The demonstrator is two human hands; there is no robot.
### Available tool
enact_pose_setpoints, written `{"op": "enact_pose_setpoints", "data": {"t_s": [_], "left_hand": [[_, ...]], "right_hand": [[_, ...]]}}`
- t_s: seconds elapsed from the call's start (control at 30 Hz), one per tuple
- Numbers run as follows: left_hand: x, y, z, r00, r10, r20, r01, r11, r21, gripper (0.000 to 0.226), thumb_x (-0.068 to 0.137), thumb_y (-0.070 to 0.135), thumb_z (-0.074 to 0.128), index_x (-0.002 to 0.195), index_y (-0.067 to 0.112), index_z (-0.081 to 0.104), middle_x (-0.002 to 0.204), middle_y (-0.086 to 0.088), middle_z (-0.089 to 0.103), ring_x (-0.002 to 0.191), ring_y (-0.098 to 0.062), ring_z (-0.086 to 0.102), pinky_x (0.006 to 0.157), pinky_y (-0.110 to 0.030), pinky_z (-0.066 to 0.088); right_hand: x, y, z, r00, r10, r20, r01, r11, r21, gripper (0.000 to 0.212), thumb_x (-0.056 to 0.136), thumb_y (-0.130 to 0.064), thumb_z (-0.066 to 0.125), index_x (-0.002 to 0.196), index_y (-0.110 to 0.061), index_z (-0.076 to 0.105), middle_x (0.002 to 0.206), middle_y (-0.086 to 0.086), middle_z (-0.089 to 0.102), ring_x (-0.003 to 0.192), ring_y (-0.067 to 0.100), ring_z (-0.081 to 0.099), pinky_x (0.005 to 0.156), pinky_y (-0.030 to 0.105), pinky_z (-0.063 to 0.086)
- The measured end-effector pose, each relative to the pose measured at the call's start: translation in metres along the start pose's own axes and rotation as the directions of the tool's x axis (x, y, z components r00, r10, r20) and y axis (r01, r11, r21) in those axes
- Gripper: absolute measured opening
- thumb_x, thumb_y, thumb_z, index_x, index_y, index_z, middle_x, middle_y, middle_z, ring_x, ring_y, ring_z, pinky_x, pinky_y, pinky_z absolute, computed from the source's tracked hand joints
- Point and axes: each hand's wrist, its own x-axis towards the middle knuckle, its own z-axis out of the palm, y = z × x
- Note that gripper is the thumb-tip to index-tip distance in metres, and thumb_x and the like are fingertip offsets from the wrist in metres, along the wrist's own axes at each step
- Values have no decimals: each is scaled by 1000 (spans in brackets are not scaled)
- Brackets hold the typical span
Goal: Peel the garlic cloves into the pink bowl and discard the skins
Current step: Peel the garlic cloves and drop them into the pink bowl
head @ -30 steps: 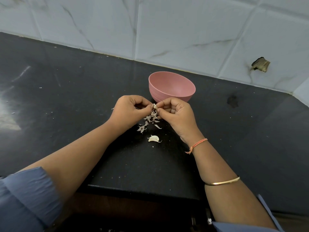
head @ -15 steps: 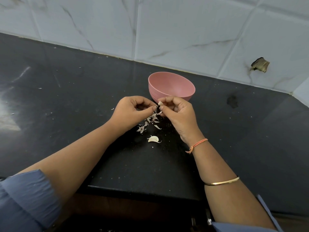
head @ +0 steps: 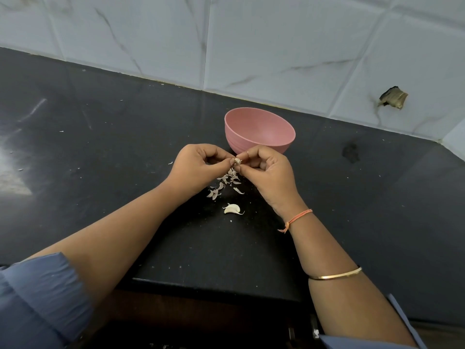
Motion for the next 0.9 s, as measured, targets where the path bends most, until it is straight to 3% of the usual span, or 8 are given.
{"op": "enact_pose_setpoints", "data": {"t_s": [0.13,0.37,0.5,0.63,0.8,0.9], "left_hand": [[1,-2,-1,1000,-6,-9,6,1000,16,16,81,6,69,75,21,71,67,11,68,58,2,60,60,-13,50],[3,-4,0,997,-52,-56,53,998,26,14,80,10,69,73,22,70,70,0,70,63,-8,62,66,-25,54],[6,-8,-1,987,-97,-128,104,994,43,10,81,15,69,73,21,70,68,0,69,62,-8,61,68,-28,54],[4,-8,-2,992,-84,-96,86,996,21,15,83,22,68,72,12,70,72,-11,70,64,-16,61,71,-39,55],[2,-2,0,998,-36,-49,35,999,-24,2,80,16,72,81,14,72,76,-4,71,67,-10,64,66,-22,54],[1,-1,1,999,-27,-25,26,999,-43,7,81,9,71,85,14,72,78,-3,72,65,-5,63,64,-14,53]], "right_hand": [[0,-1,1,1000,-1,7,1,1000,3,10,76,4,71,83,-1,65,77,-1,67,70,1,65,68,16,53],[1,-4,0,1000,-6,4,6,997,81,20,76,7,69,80,-12,64,79,-1,67,73,5,64,73,21,55],[1,-6,-3,999,13,-36,-4,969,246,20,79,11,64,84,-8,61,80,-2,65,71,6,62,70,21,54],[1,-6,-3,998,37,-41,-27,972,233,21,80,12,62,84,-8,60,80,-2,63,70,3,61,65,20,54],[2,-3,-2,1000,4,-28,-1,996,91,23,78,8,67,83,-13,61,79,0,64,73,4,62,71,21,55],[2,-1,-2,999,-21,-28,22,1000,20,24,77,6,69,80,-16,60,78,-1,65,73,5,63,71,20,54]]}}
